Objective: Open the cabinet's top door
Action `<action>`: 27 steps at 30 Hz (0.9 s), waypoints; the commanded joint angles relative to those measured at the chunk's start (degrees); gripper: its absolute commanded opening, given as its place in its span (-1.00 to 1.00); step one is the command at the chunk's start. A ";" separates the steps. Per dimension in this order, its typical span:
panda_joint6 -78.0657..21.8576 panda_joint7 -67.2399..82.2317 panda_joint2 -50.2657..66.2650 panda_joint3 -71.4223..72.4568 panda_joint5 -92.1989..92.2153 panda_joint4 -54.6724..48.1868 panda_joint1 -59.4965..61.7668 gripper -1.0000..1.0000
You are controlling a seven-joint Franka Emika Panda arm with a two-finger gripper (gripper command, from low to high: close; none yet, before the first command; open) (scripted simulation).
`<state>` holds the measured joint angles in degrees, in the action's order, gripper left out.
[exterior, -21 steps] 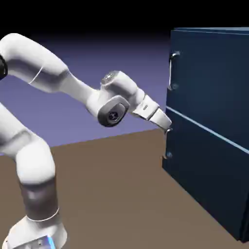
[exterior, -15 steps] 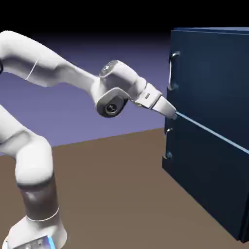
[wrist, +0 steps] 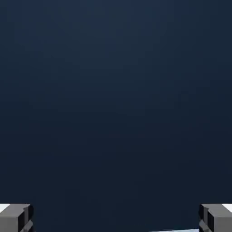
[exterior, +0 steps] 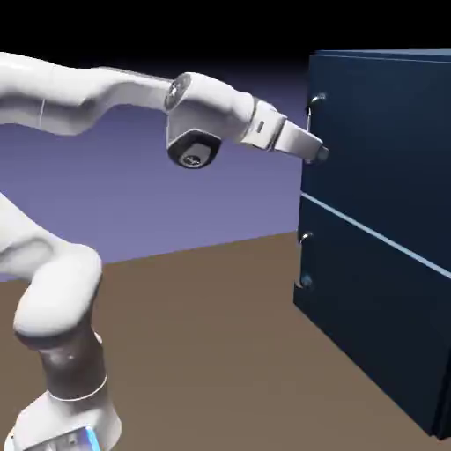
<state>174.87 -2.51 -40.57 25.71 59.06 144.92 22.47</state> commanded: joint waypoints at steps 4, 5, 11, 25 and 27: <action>0.15 6.75 -1.34 4.34 9.97 -2.72 3.91 0.00; 0.18 8.43 -1.67 5.43 12.46 -3.39 4.89 0.00; 0.40 18.55 -3.67 11.94 27.42 -7.46 10.75 0.00; 0.91 42.14 -8.35 27.13 62.31 -16.96 24.43 0.00; 0.98 45.52 -9.01 29.30 67.29 -18.32 26.38 0.00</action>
<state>175.85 43.00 -49.58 55.01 126.35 126.60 48.85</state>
